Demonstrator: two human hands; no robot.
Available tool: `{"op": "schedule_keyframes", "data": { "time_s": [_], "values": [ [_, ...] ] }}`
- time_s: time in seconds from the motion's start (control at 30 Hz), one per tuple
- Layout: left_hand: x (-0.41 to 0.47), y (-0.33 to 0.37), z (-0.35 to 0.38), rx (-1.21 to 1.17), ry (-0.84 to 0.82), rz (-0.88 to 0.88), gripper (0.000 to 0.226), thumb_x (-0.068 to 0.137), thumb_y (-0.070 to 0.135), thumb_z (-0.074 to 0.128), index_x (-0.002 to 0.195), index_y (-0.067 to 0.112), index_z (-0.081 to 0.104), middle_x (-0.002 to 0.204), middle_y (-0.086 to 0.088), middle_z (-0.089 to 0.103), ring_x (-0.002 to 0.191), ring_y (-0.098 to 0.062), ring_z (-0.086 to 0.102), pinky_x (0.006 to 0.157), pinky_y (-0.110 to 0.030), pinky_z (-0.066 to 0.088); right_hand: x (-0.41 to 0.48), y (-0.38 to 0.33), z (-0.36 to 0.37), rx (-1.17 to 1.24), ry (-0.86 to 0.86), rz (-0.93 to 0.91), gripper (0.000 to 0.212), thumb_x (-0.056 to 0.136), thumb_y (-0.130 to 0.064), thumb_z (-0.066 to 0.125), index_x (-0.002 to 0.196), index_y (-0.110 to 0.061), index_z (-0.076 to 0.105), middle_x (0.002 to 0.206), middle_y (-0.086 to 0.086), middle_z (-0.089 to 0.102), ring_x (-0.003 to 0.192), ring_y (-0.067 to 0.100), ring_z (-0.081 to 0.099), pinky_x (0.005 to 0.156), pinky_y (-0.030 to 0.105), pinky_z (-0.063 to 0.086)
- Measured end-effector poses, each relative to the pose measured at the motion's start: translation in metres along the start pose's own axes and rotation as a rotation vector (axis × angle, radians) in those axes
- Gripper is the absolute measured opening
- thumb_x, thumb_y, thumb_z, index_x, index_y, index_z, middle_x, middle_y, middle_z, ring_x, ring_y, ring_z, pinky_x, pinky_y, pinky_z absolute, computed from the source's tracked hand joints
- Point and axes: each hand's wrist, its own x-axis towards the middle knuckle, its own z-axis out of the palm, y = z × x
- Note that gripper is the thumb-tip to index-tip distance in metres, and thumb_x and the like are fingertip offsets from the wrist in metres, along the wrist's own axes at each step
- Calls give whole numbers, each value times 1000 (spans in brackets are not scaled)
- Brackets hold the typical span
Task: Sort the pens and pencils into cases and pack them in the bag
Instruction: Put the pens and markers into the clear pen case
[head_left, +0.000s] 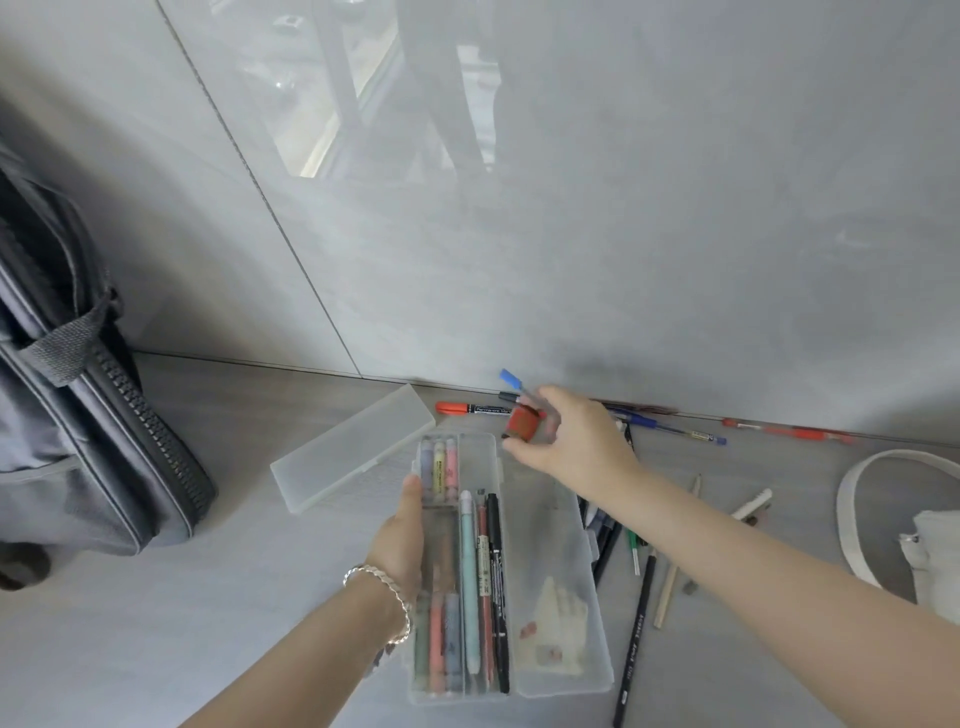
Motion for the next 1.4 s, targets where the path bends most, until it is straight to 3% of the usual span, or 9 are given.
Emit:
{"op": "schedule_keyframes", "data": {
  "time_s": [0.1,0.2,0.37,0.47,0.8,0.87,1.0,1.17,1.4],
  "values": [
    [1,1,9,-236,-234,13,74,89,66,19,119,12,60,120,-13,64,103,-29,60,91,-43,47,-43,-39,-14,153,-252,-97,42,73,-32,75,110,-21,56,79,-20,50,77,0,50,71,16,39],
    [-3,4,21,-376,-309,42,59,96,52,20,91,12,64,79,-9,74,87,-24,62,76,-38,47,-67,-43,-7,28,-357,-205,54,76,-31,73,125,-26,50,105,-16,57,94,-3,49,82,15,38],
    [-19,7,32,-339,-367,81,55,98,46,24,93,7,64,88,-10,68,82,-20,64,76,-31,50,-77,-21,7,-35,-228,-244,49,74,-31,71,119,-25,55,104,-8,53,104,2,45,86,24,44],
    [-20,7,34,-317,-387,88,57,98,44,22,96,5,63,76,-7,72,65,-14,69,57,-24,55,-82,-15,10,-92,-141,-322,46,75,-29,68,119,-21,57,115,-12,60,108,2,38,80,20,43],
    [-28,5,44,-269,-296,48,61,96,49,26,120,2,56,99,-16,66,93,-26,62,78,-36,50,-91,-9,7,-2,-146,-305,14,76,-26,72,88,-20,72,117,-11,42,99,9,37,86,32,43],
    [-28,0,46,-265,-308,51,62,96,50,23,120,4,56,114,-17,64,109,-27,59,94,-41,47,-95,-10,5,52,-149,-234,23,77,-32,70,97,-21,70,109,-15,39,99,6,41,89,26,42],
    [-30,-7,46,-284,-307,37,65,95,55,17,97,12,66,80,-11,74,83,-26,67,69,-35,51,-105,-8,-10,196,-21,22,40,94,-40,40,129,-21,47,96,-17,36,84,-5,47,77,5,37],
    [-32,-13,49,-410,-232,43,60,95,55,22,83,16,66,61,-6,74,72,-25,66,65,-34,50,-122,-7,-2,27,-12,102,42,100,-25,30,142,-21,30,102,-7,38,79,3,47,76,13,40],
    [-40,-7,55,-502,-155,48,59,92,59,25,88,16,64,81,-12,71,80,-29,65,67,-36,51,-124,2,28,-212,265,-13,40,84,-41,42,111,-20,63,79,-6,56,77,11,51,65,21,45]
  ]
}}
